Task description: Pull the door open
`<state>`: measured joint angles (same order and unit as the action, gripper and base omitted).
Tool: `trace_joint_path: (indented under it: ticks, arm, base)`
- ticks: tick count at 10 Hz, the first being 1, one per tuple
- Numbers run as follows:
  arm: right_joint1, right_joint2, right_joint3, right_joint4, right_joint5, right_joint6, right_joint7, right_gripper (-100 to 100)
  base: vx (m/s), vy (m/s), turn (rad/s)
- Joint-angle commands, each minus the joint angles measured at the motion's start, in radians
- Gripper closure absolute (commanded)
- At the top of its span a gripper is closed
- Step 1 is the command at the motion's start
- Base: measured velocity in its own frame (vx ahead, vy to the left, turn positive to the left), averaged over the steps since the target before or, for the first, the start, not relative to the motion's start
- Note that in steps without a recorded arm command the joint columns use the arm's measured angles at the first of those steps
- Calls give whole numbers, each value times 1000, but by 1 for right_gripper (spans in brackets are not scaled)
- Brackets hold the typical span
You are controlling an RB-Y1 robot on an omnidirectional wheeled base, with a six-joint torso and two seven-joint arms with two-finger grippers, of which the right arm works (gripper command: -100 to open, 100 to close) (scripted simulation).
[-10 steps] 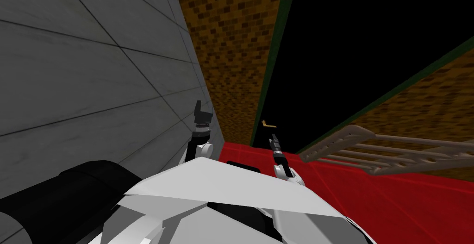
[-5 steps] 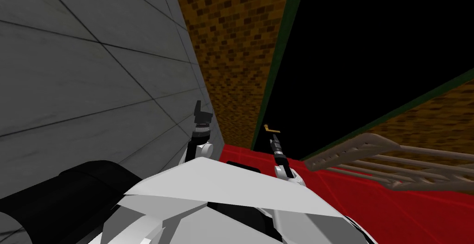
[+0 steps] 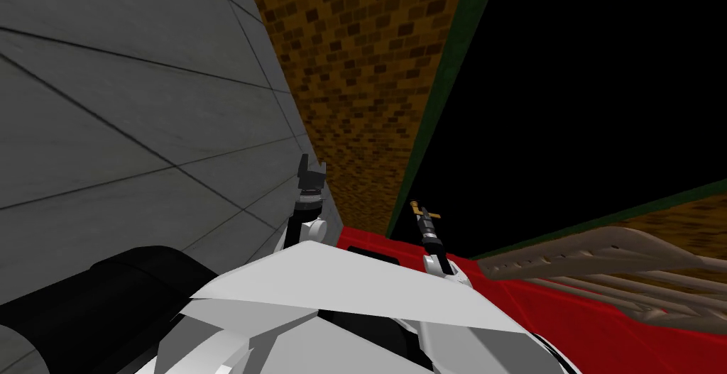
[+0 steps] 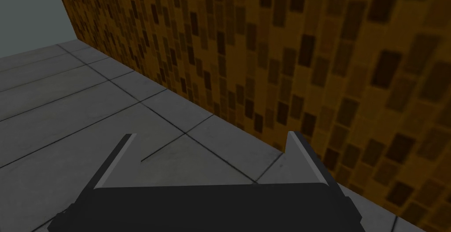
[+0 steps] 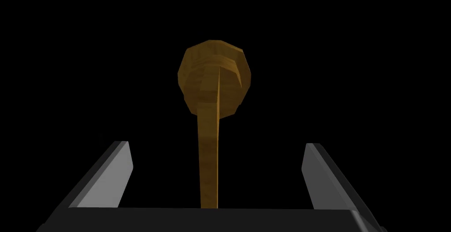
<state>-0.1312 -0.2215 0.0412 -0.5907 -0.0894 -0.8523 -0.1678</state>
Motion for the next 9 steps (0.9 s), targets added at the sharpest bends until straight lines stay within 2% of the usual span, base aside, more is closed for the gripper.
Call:
trace_joint_path:
  ticks: [1,2,7,9]
  arm:
    - [0,0,0,0,0,0,0,-100]
    - [0,0,0,0,0,0,0,100]
    - [0,0,0,0,0,0,0,100]
    - [23,-38,11,13,4,-33,-42,100]
  base:
    - [80,3,2]
    - [-9,-1,0]
    - [-16,-1,1]
    - [-122,-42,217]
